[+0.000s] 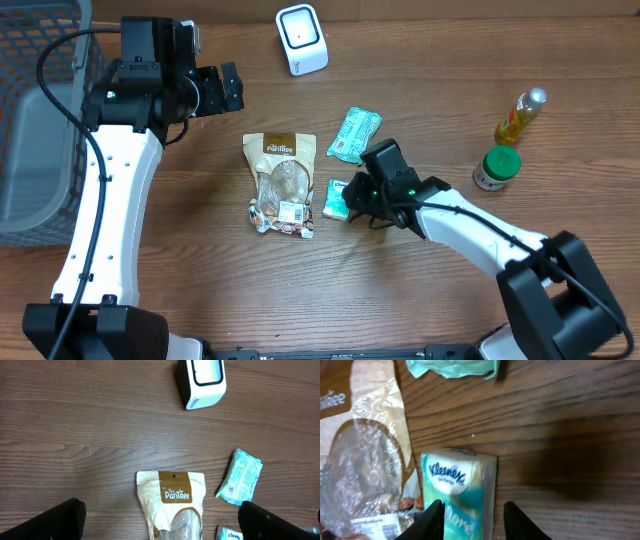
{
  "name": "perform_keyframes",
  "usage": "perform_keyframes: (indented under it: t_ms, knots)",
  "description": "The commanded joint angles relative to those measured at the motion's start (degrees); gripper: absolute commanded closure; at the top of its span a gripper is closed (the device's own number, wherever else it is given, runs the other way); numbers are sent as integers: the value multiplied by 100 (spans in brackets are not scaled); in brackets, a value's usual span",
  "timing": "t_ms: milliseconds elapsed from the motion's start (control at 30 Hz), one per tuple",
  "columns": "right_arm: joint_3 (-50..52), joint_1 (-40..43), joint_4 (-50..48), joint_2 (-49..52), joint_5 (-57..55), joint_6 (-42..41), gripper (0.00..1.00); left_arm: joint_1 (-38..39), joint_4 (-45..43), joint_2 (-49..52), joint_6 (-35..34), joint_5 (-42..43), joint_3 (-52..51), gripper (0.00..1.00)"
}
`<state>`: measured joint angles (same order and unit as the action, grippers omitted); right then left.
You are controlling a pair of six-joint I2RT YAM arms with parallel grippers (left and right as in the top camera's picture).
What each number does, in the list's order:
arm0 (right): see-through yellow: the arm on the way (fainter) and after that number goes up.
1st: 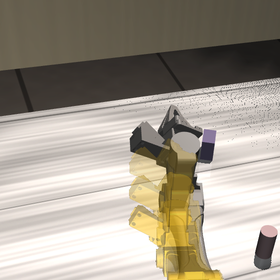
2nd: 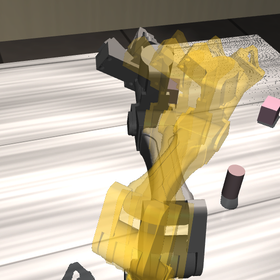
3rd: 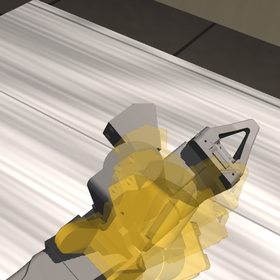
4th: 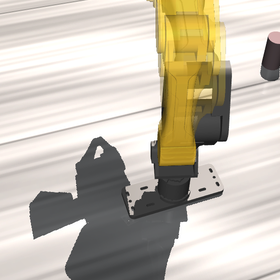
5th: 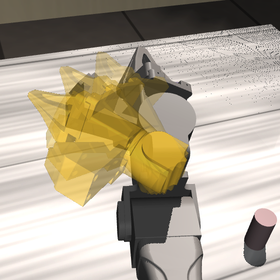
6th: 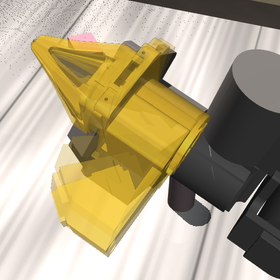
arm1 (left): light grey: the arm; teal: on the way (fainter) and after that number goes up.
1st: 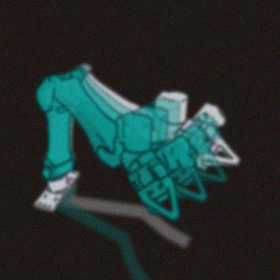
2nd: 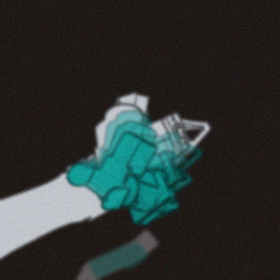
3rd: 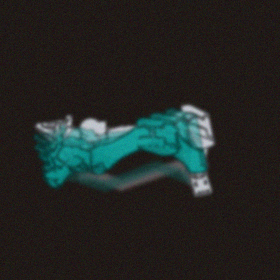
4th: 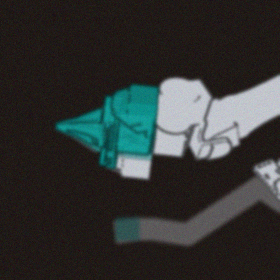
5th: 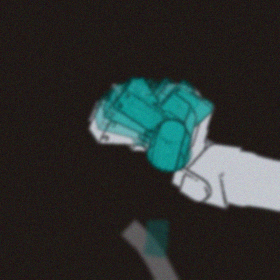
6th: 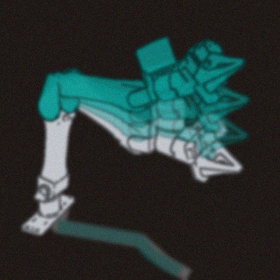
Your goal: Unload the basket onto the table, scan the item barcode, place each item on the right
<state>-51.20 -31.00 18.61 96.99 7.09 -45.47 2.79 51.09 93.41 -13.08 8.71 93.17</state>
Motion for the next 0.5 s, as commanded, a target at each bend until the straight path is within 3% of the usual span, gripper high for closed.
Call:
perform_keyframes:
  t_ms: [0,467]
  knots:
    - [44,2,-155,247,166,-101,65,24,-11,2,133,-33,72,0]
    - [44,7,-291,372,348,24,65,24,-9,2,133,-33,70,0]
